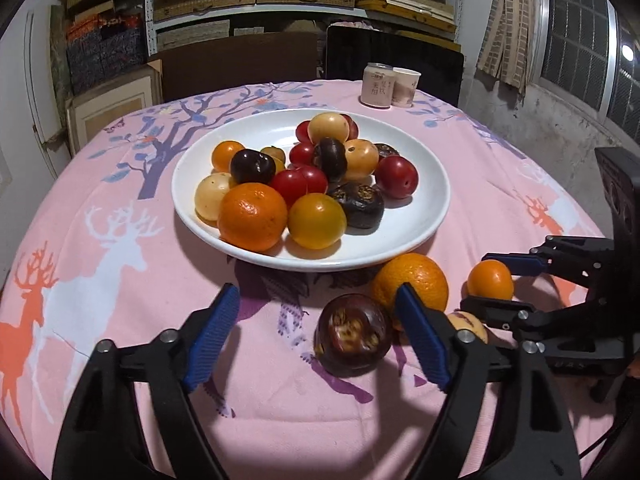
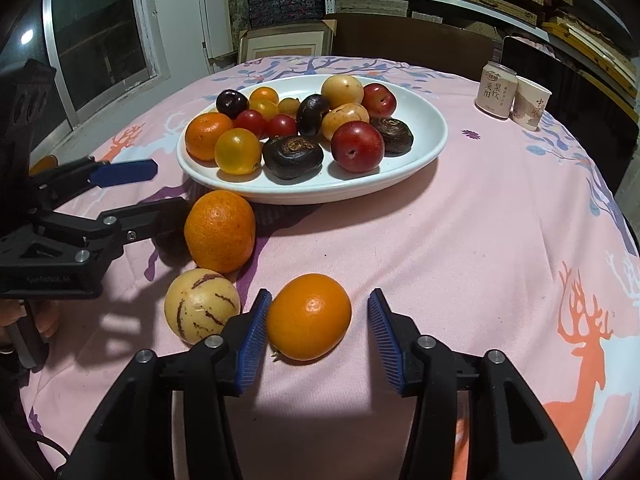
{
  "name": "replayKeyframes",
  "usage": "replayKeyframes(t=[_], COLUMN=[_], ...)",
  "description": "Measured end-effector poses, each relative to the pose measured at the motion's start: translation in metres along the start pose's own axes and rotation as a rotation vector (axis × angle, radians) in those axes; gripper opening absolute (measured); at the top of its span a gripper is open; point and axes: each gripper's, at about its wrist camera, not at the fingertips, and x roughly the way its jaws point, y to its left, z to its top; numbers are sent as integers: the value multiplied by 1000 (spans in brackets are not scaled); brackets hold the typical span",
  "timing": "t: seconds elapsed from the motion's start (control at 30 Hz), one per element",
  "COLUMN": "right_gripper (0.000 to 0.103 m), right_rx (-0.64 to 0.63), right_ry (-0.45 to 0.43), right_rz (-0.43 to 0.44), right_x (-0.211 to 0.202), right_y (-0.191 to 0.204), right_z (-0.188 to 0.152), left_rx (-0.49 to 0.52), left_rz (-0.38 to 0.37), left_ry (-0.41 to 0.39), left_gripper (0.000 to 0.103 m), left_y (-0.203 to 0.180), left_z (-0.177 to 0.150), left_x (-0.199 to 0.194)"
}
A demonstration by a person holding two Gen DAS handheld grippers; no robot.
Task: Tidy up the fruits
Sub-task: 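Grasp another dark plum with the left tool while the right tool grasps an orange, then lift the dark plum and orange and carry both over the white plate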
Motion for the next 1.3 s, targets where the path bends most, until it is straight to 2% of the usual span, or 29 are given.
replayKeyframes(t=[0.03, 0.1, 0.13, 0.2, 0.33, 0.43, 0.7, 0.73, 0.77, 0.8, 0.83, 0.9, 1.0, 1.3], right_gripper=[44, 42, 41, 41, 41, 41, 44, 47, 56, 58, 57, 45, 40, 40], right_rx=[1, 5, 8, 18, 34, 37, 33, 30, 26, 29, 30, 25, 9, 71], right_ry=[-6, -14, -15, -17, -10, -12, -1, 3, 2, 6, 6, -1, -13, -63], right_rz=[8, 12, 16, 26, 48, 51, 54, 56, 58, 48, 44, 30, 30, 87], right_x=[-1, -3, -3, -4, -3, -3, -1, 0, 0, 0, 0, -1, -3, -14], right_y=[0, -1, -2, -4, -7, -8, -6, -6, -5, -5, -6, -5, -2, -13], right_z=[0, 0, 0, 0, -1, -1, -1, 0, 0, -1, -1, -1, -2, -3], left_rx=[12, 67, 88, 101, 83, 68, 93, 93, 88, 81, 74, 59, 71, 85], left_rz=[-5, 4, 16, -6, -21, -36, -41, -41, -44, -44, -36, -42, -45, -39], left_ry=[3, 66, 58, 60, 123, 119, 144, 144, 143, 140, 136, 128, 127, 72], left_gripper=[53, 35, 36, 36, 48, 52, 58, 58, 58, 57, 50, 41, 41, 41], left_y=[-2, -12, -16, -18, -13, -10, -16, -16, -15, -14, -13, -11, -13, -22], left_z=[-1, -9, -13, -16, -21, -22, -25, -25, -26, -26, -25, -25, -26, -31], left_x=[-1, 4, 1, -5, 2, 1, 7, 7, 7, 6, 5, 3, 1, -23])
